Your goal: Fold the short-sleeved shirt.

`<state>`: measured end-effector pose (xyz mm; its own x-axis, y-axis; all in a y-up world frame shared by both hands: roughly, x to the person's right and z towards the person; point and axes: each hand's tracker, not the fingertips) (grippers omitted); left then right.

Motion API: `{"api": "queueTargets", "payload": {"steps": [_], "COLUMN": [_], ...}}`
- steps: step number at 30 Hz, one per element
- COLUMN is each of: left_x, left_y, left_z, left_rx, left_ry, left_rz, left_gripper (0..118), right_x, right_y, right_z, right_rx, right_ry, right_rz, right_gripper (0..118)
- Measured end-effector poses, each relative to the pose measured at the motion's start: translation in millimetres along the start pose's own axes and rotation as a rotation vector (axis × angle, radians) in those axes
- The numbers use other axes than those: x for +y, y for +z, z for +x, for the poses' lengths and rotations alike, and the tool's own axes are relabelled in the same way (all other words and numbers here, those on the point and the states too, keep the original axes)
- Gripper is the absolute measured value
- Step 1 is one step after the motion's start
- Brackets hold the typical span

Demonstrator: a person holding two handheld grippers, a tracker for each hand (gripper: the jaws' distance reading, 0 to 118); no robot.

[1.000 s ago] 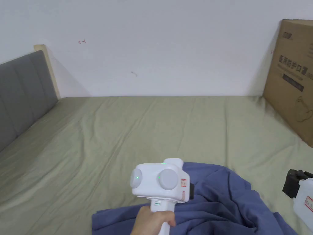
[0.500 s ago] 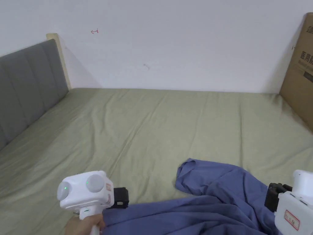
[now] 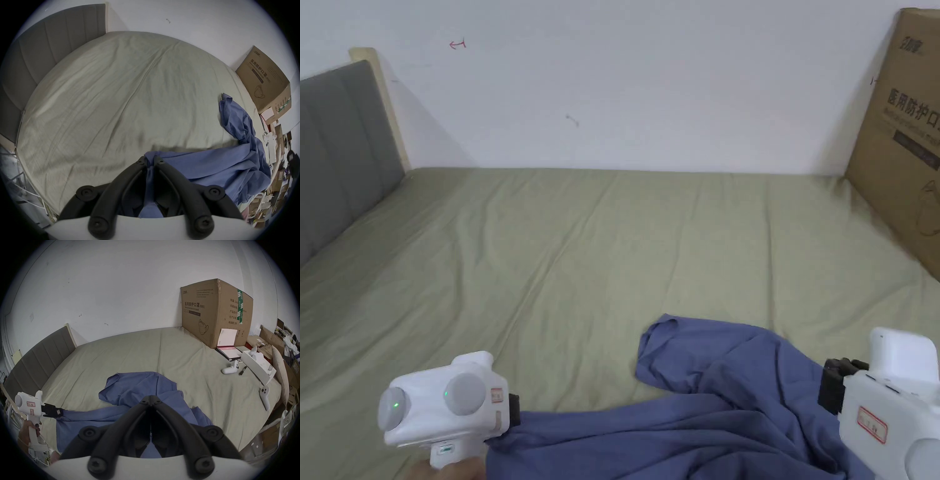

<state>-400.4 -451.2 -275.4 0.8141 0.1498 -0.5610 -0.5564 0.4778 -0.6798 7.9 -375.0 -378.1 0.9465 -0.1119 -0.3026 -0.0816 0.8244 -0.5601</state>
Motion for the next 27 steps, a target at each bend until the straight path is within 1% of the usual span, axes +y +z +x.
{"api": "queueTargets", "payload": {"steps": [2, 4, 5, 6, 7, 8, 9, 10, 11, 13, 15, 16, 17, 18, 19, 20, 21, 22, 23, 24, 25, 26, 27], "left_x": [0.8, 3.4, 4.1, 4.4, 5.1, 7.0, 8.0, 9.9, 11.8, 17.0, 21.3, 22.6, 24.3, 26.7, 29.4, 30.2, 31.0, 32.4, 33.5, 32.2, 31.6, 32.1, 33.6], "left_y": [3.0, -1.2, -1.4, -1.3, -0.7, -5.0, -4.7, -3.9, -3.2, -9.5, -10.2, -13.0, -14.4, -16.1, -18.0, -21.1, -24.0, -25.5, -27.2, -27.7, -26.9, -26.0, -25.1], "left_z": [0.9, -2.0, -2.1, -1.9, -1.5, -4.2, -5.1, -6.5, -8.2, -15.2, -18.0, -19.0, -19.9, -20.8, -21.9, -22.7, -23.2, -24.1, -25.2, -23.4, -22.9, -22.4, -21.6], "left_rx": [-0.006, -0.001, -0.001, -0.002, -0.002, -0.003, -0.004, -0.006, -0.01, -0.017, -0.019, -0.021, -0.023, -0.026, -0.028, -0.027, -0.019, -0.015, -0.017, -0.014, -0.011, -0.006, 0.006], "left_ry": [-0.013, -0.026, -0.03, -0.032, -0.039, -0.049, -0.056, -0.063, -0.063, -0.056, -0.043, -0.044, -0.047, -0.054, -0.059, -0.062, -0.067, -0.065, -0.063, -0.063, -0.063, -0.074, -0.085], "left_rz": [0.005, 0.009, 0.008, 0.01, 0.014, 0.014, 0.018, 0.02, 0.02, 0.022, 0.026, 0.026, 0.026, 0.027, 0.022, 0.021, 0.019, 0.017, 0.018, 0.016, 0.017, 0.026, 0.028], "left_gripper": [5, 5, 5, 5, 5, 5, 5, 5, 5, 5, 5, 5, 5, 5, 5, 5, 5, 5, 5, 5, 5, 5, 5], "right_x": [19.0, 39.6, 48.3, 56.7, 64.6, 71.1, 76.5, 80.6, 82.3, 80.3, 70.9, 64.9, 59.7, 53.6, 47.2, 47.4, 51.2, 54.8, 55.4, 57.0, 58.7, 60.5, 62.7], "right_y": [-18.7, -46.8, -64.8, -85.5, -109.9, -135.1, -160.0, -185.2, -210.1, -258.5, -297.2, -314.0, -326.2, -337.1, -345.5, -341.9, -338.3, -337.1, -331.1, -327.1, -324.4, -321.1, -316.0], "right_z": [1.2, -0.3, -0.7, -1.2, -0.7, 0.2, 0.0, 1.3, 1.3, 1.1, 2.9, 4.8, 8.2, 12.9, 17.8, 20.4, 19.8, 18.3, 16.2, 14.4, 14.1, 16.3, 22.0], "right_rx": [0.056, 0.127, 0.157, 0.168, 0.173, 0.171, 0.17, 0.163, 0.144, 0.095, 0.049, 0.035, 0.026, 0.031, 0.026, 0.055, 0.049, 0.055, 0.067, 0.059, 0.031, 0.021, 0.041], "right_ry": [0.01, 0.035, 0.045, 0.05, 0.051, 0.048, 0.067, 0.08, 0.105, 0.163, 0.202, 0.205, 0.182, 0.157, 0.111, 0.059, 0.084, 0.105, 0.174, 0.226, 0.243, 0.236, 0.186], "right_rz": [-0.013, -0.078, -0.102, -0.13, -0.15, -0.184, -0.241, -0.255, -0.311, -0.399, -0.462, -0.494, -0.527, -0.545, -0.583, -0.542, -0.521, -0.532, -0.521, -0.507, -0.504, -0.495, -0.493], "right_gripper": [0, 0, 11, 31, 59, 93, 96, 96, 96, 96, 95, 91, 78, 74, 75, 74, 71, 64, 41, 34, 24, 14, 5]}}
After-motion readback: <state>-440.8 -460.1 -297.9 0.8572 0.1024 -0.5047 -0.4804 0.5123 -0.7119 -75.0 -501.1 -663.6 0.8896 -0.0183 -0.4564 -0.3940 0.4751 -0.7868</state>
